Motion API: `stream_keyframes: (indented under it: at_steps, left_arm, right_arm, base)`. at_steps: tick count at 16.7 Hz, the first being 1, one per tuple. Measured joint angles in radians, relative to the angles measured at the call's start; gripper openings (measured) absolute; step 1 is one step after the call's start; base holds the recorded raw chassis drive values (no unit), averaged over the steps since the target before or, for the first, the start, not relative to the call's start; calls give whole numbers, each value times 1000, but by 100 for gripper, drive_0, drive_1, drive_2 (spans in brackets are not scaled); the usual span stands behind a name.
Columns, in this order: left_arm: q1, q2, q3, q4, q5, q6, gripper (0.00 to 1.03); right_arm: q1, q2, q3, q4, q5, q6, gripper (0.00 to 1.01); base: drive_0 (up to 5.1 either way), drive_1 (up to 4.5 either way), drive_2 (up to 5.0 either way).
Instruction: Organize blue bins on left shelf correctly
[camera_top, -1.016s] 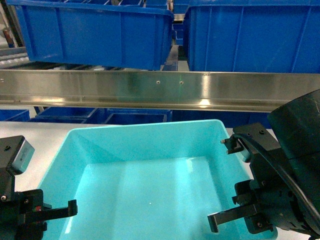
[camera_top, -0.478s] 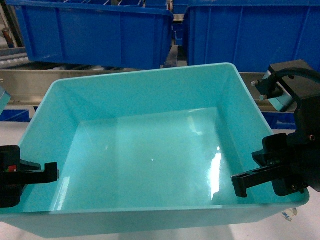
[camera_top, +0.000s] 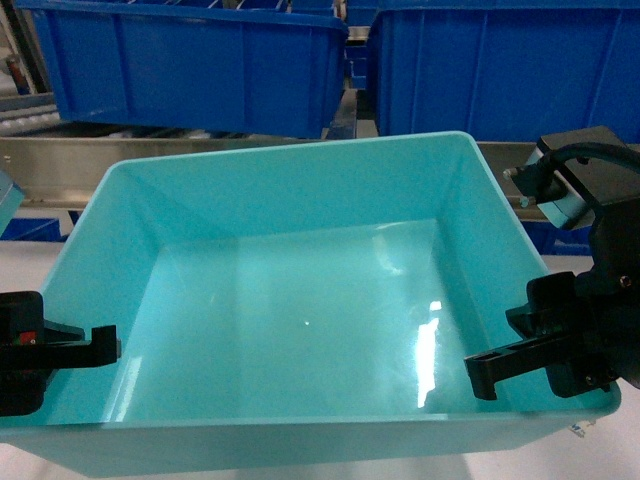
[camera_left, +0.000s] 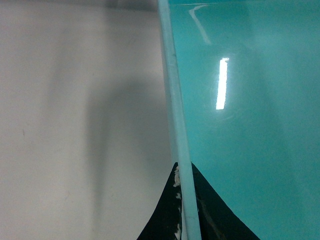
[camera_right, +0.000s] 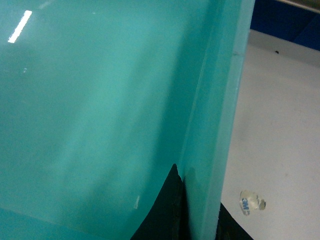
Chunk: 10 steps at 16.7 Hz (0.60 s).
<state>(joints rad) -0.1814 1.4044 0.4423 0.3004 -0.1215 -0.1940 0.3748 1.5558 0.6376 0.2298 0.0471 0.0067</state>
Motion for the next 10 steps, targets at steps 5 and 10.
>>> stream_keyframes:
  at_steps: [5,10]
  left_arm:
    - [-2,1,0,-1,0,0,2]
    - [-2,1,0,-3,-1,0,2]
  right_arm:
    - [-2,0,0,1,-3,-3,2]
    - [-2,0,-1,-1,-4,-3,2]
  base:
    - [-440,5,421]
    - [-475,146,332]
